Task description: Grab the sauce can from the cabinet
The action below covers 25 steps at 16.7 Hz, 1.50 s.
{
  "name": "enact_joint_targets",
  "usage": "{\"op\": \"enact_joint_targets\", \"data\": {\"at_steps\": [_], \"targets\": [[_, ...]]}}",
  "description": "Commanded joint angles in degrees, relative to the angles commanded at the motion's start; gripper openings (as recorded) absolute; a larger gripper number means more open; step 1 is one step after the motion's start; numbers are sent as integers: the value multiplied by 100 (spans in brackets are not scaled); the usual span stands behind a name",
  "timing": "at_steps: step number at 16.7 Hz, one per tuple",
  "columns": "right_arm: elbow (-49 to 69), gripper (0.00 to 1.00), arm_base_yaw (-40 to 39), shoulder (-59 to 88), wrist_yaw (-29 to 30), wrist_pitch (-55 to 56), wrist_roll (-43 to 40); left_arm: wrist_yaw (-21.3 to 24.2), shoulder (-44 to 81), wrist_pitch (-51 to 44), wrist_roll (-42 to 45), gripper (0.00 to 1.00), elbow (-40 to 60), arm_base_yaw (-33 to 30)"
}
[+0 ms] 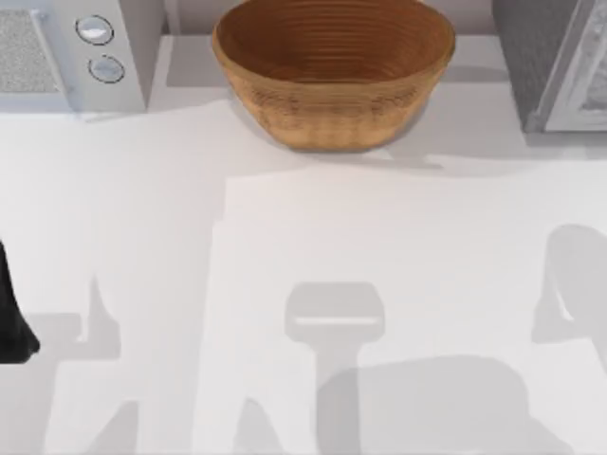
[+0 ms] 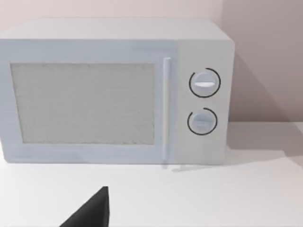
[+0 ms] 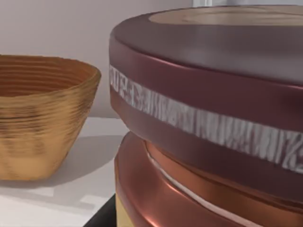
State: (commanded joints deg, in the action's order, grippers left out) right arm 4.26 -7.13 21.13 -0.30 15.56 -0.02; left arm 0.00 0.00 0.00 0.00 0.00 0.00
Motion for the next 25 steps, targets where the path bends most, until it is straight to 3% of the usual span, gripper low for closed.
{"op": "enact_joint_targets", "data": {"at_steps": [25], "targets": [[1569, 0, -2290, 6660, -120, 5309, 68, 0, 0, 0, 0, 100, 0, 0]]}}
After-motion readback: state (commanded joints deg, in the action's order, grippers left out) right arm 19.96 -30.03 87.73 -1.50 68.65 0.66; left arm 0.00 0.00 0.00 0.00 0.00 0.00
